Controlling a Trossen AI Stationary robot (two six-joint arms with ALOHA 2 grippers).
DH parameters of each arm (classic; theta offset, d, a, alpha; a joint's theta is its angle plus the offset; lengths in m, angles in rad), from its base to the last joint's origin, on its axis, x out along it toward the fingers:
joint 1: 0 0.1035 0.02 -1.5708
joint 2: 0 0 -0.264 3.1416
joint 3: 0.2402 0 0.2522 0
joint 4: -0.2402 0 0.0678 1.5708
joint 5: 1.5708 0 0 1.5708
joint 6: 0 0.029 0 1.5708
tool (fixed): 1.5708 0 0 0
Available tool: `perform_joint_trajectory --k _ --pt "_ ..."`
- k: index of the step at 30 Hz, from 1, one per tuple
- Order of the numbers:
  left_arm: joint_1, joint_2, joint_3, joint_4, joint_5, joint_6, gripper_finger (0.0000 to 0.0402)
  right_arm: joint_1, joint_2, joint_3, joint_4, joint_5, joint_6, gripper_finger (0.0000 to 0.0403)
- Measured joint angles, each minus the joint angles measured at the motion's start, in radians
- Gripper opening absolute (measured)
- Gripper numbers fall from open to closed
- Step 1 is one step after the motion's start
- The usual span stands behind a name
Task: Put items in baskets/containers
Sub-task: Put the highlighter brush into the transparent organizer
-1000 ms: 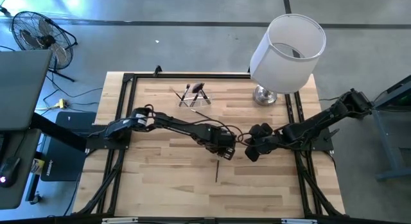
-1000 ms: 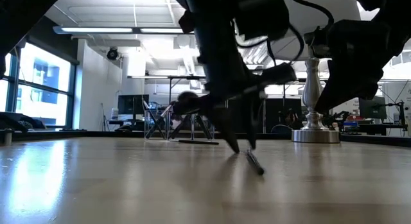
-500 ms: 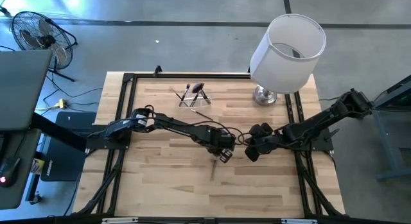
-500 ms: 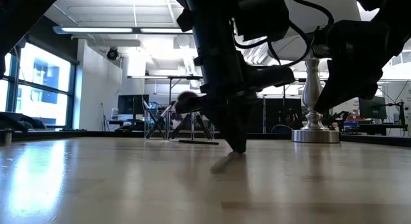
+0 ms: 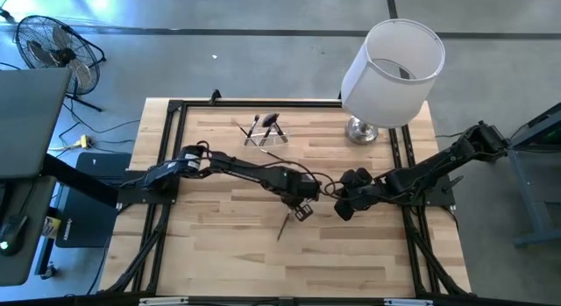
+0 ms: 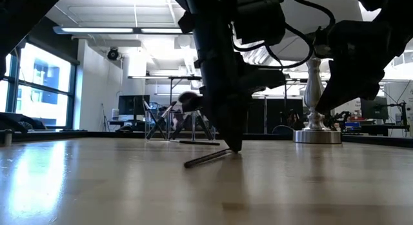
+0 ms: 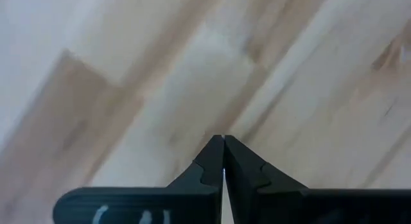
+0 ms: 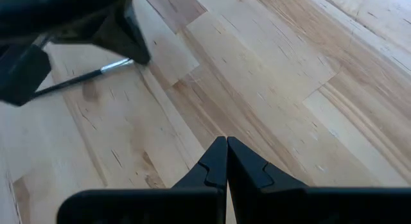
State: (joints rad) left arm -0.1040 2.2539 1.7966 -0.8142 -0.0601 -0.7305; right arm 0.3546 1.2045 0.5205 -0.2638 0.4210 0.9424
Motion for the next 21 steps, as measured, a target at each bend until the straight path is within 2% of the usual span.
perform_joint_trajectory --k 7,12,21 --pt "-0.007 -0.050 -0.015 -0.031 -0.032 0.072 0.0001 0.000 0.000 0.000 0.012 0.003 0.000 0.0000" --pt "-0.022 -0.130 -0.106 0.002 -0.083 0.065 0.0000 0.000 0.000 0.000 0.024 0.004 0.002 0.0000" --pt "-0.021 -0.415 -0.433 0.171 -0.168 -0.040 0.0000 0.000 0.000 0.000 0.047 0.051 -0.005 0.0000"
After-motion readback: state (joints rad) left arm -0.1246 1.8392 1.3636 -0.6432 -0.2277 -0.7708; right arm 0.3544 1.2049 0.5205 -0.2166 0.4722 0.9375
